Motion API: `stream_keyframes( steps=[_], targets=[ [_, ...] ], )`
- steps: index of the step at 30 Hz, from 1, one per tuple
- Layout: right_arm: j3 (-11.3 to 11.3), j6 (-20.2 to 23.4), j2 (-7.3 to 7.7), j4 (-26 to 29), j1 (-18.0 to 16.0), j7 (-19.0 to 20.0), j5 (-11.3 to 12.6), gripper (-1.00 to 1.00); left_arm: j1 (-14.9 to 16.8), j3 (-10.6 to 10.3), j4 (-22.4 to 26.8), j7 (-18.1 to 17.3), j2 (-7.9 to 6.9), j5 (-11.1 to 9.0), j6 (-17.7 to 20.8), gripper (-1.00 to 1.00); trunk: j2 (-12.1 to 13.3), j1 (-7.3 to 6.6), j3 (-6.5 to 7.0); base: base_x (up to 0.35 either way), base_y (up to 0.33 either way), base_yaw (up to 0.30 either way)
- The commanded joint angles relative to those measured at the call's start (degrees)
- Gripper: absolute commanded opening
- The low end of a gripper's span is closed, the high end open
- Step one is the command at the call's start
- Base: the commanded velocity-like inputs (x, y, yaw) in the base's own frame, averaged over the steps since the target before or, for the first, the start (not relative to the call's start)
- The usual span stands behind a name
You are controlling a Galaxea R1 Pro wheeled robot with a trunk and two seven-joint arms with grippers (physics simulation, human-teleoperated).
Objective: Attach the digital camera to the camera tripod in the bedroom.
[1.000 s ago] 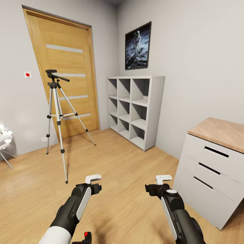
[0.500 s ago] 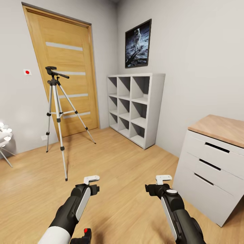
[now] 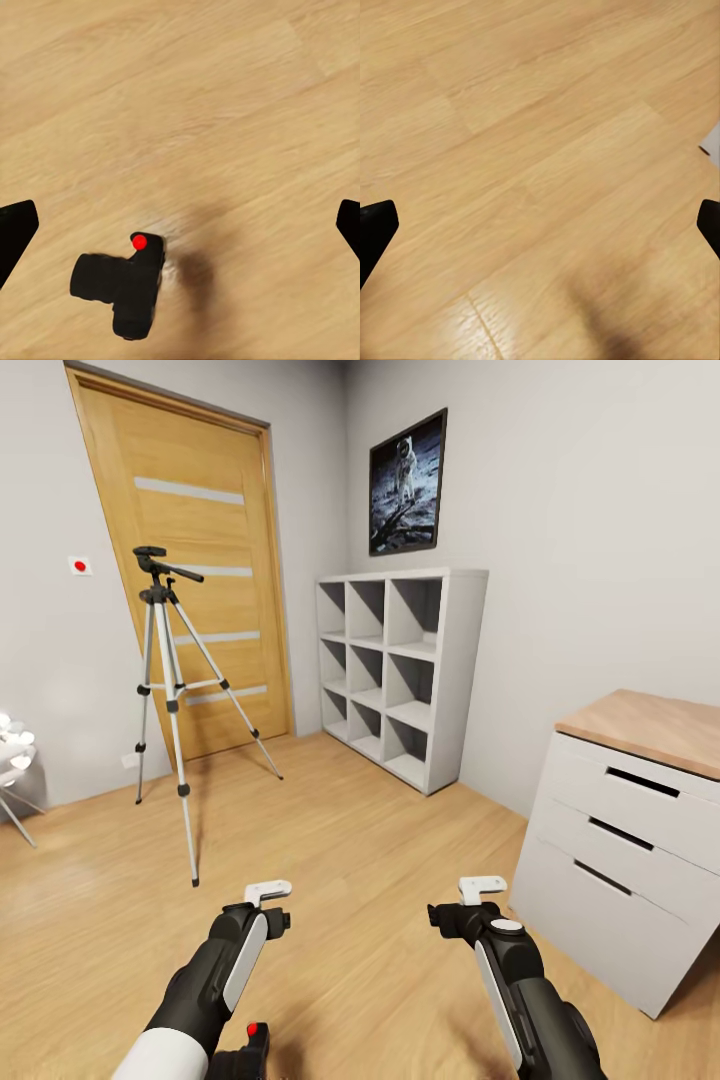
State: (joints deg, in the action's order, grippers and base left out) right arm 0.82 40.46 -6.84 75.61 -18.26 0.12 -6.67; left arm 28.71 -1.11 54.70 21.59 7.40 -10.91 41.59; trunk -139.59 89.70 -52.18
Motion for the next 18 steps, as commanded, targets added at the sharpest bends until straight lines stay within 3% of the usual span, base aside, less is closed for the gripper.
stream_keyframes(
  steps=[1, 9, 14, 18],
  targets=[
    [0.06, 0.32, -0.01, 0.07, -0.05, 0.02, -0.45, 1.00, 0.03, -0.11, 0.06, 0.54, -0.02, -0.60, 0.15, 1.00, -0.44, 0.21, -0.25, 0.000, 0.000, 0.000],
    [0.13, 0.39, 0.21, 0.27, -0.02, 0.09, -0.46, 1.00, 0.03, -0.12, 0.05, 0.56, -0.02, -0.60, 0.16, 1.00, -3.65, 1.97, -1.68, 0.000, 0.000, 0.000],
    [0.43, 1.06, 0.30, 0.98, -0.02, 0.54, 0.19, 1.00, 0.03, -0.12, 0.03, 0.56, -0.02, -0.60, 0.16, 1.00, -3.72, 2.10, -2.79, 0.000, 0.000, 0.000],
    [0.41, 3.90, 0.38, 1.87, -0.04, 4.98, 2.75, 1.00, 0.03, -0.12, 0.00, 0.56, -0.02, -0.60, 0.16, 1.00, -3.77, 2.20, -3.68, 0.000, 0.000, 0.000]
  ],
)
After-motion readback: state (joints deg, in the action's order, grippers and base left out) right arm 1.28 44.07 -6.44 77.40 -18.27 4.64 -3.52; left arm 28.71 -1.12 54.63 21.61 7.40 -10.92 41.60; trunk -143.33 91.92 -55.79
